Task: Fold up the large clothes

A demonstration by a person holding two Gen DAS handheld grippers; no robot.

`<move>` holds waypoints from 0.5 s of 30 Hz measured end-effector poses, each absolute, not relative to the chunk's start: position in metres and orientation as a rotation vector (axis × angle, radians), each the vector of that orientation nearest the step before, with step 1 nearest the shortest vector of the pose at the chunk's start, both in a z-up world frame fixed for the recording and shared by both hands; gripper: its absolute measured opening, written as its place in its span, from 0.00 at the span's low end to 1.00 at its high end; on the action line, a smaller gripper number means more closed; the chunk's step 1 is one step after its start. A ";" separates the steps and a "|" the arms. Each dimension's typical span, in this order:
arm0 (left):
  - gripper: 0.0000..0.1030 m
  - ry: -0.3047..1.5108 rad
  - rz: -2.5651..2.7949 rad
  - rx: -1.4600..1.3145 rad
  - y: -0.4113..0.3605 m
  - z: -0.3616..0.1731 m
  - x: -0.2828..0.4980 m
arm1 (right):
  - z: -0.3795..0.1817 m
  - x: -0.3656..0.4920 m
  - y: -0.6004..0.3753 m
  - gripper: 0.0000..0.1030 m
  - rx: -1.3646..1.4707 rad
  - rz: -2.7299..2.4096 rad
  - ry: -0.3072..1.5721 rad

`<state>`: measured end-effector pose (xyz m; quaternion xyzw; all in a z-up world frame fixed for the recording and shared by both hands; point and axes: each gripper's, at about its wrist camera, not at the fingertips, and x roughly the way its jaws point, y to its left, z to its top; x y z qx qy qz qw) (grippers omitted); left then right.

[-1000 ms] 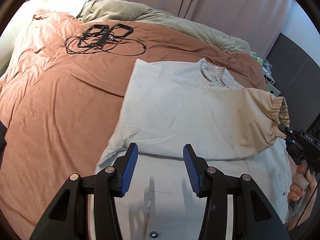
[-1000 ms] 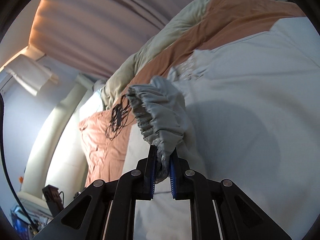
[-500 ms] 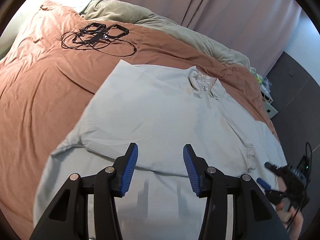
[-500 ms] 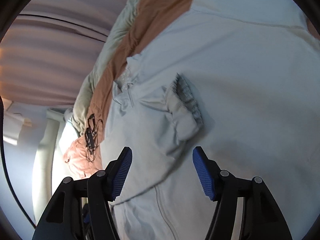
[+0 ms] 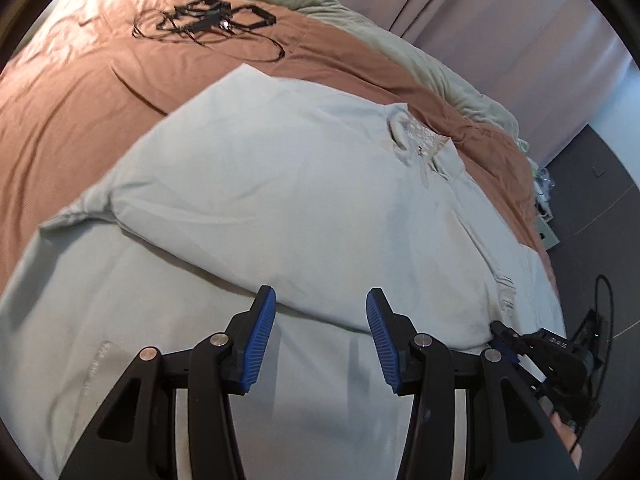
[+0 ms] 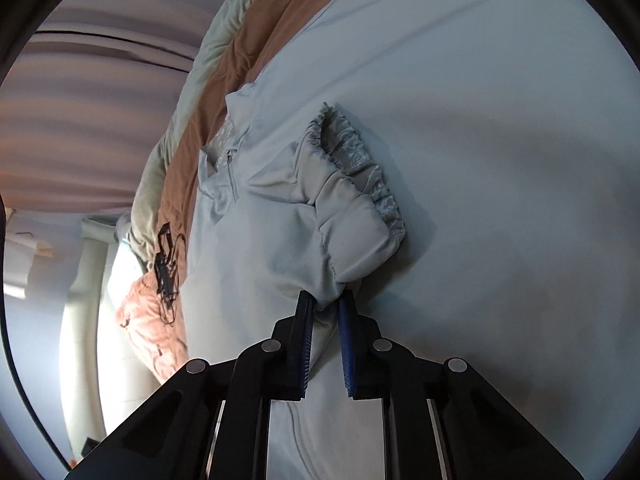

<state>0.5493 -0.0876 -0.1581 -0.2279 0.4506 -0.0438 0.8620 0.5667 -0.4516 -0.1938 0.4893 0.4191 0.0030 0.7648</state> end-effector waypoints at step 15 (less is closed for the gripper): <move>0.83 0.910 -0.113 -0.456 -0.099 -0.162 0.541 | -0.147 0.528 -0.511 0.64 0.936 -0.031 0.785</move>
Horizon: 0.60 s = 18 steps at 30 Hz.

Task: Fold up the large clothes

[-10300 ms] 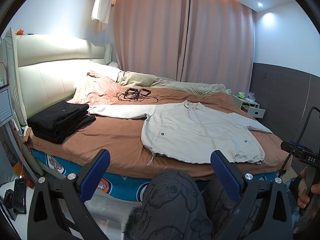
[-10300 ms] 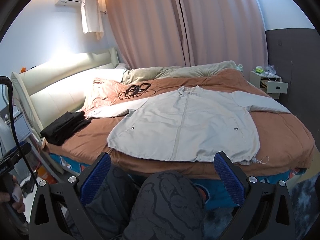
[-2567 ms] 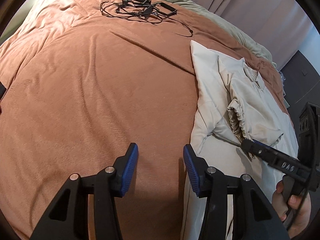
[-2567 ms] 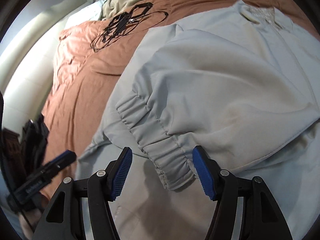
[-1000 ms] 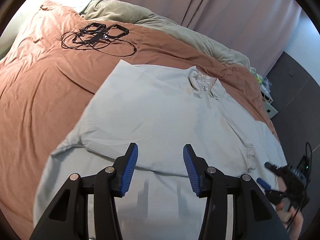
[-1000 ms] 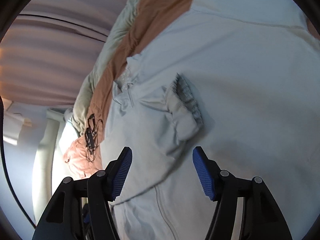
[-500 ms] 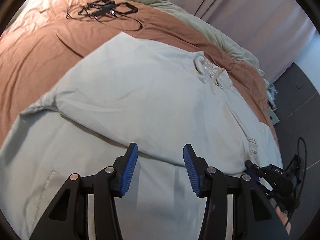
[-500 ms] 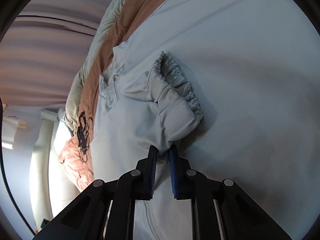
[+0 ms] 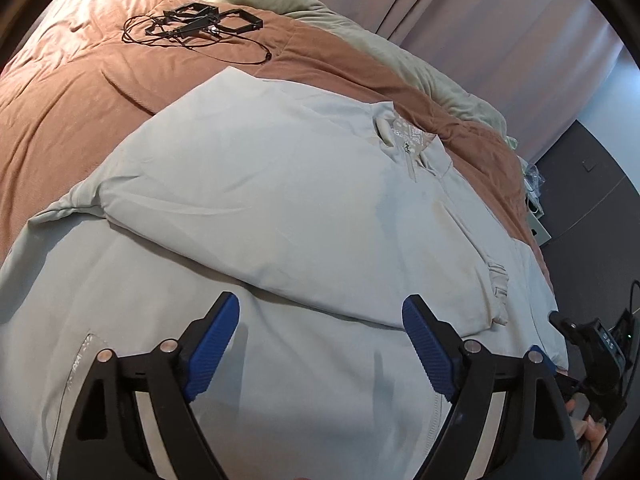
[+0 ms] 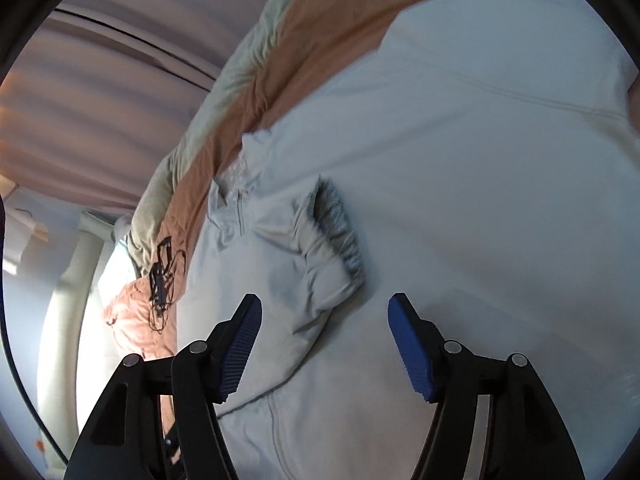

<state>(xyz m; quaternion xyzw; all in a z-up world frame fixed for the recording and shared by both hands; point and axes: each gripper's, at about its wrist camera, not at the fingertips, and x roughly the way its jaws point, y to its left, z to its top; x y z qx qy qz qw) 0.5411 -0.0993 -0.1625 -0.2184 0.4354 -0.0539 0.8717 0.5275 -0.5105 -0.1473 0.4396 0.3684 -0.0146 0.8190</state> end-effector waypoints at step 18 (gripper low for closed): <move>0.89 0.888 -0.092 -0.426 -0.108 -0.161 0.542 | -0.170 0.438 -0.711 0.47 1.084 -0.369 0.554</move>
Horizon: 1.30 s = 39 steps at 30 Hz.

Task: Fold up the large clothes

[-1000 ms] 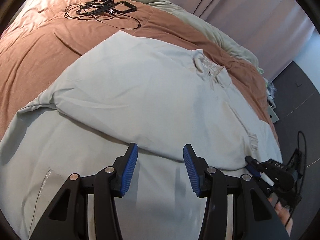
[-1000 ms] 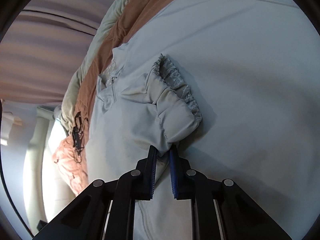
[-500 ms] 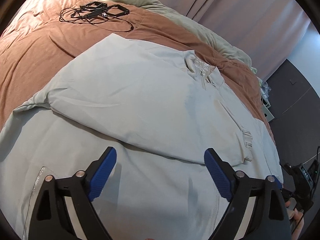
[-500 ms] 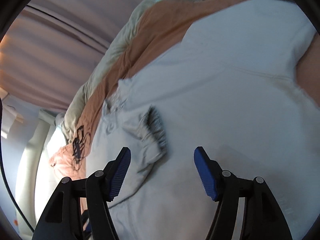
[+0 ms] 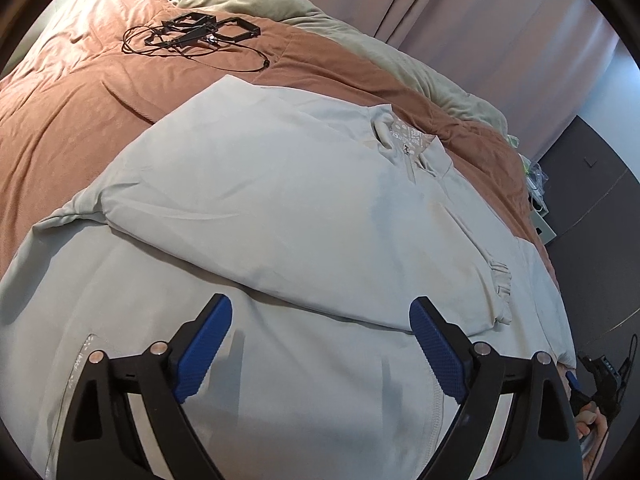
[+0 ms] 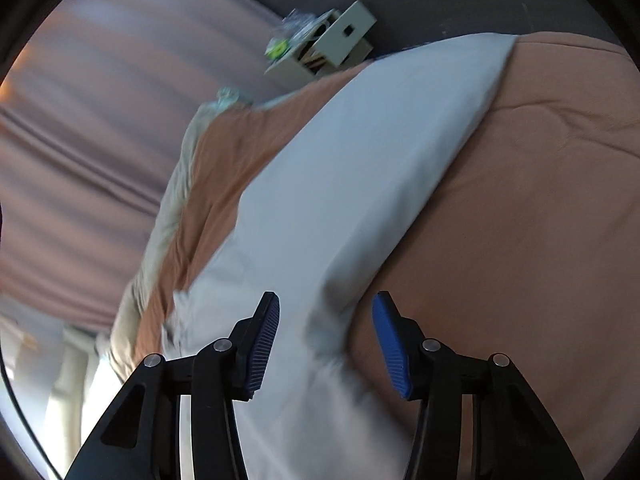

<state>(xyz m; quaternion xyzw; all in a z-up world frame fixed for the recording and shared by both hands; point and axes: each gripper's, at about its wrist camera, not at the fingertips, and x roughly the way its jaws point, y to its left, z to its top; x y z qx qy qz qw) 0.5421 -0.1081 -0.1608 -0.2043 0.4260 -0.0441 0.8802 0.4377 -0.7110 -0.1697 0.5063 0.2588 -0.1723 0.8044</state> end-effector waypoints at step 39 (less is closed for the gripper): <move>0.89 0.853 -0.086 -0.458 -0.103 -0.155 0.540 | -0.096 0.506 -0.661 0.05 0.854 -0.177 0.484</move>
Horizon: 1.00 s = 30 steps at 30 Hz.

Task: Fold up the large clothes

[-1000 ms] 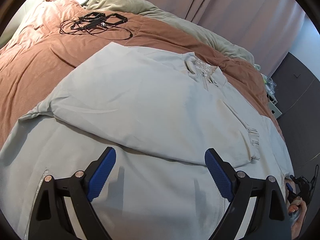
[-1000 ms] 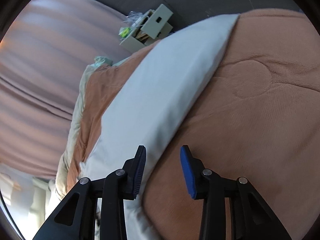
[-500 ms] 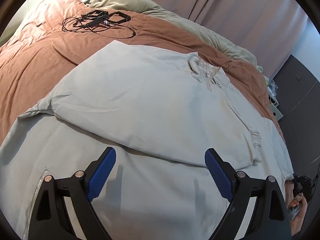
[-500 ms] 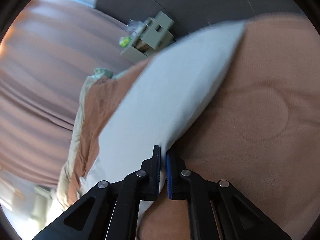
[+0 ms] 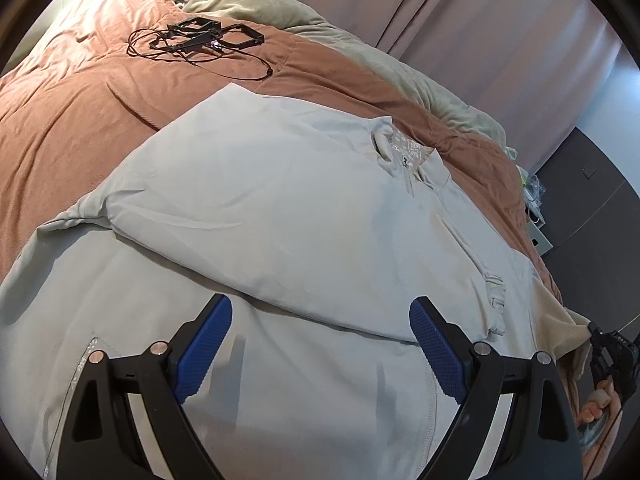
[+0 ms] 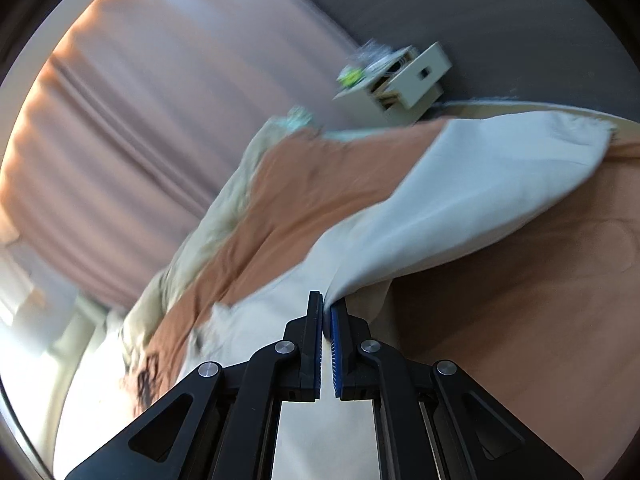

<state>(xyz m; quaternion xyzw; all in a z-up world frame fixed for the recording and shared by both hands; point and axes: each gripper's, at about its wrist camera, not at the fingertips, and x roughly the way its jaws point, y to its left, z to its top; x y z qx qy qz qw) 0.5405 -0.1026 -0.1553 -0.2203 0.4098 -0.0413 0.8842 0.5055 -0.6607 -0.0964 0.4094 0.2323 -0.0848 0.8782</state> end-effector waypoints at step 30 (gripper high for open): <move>0.89 0.852 -0.083 -0.449 -0.108 -0.153 0.540 | -0.197 0.453 -0.739 0.55 1.201 -0.425 0.546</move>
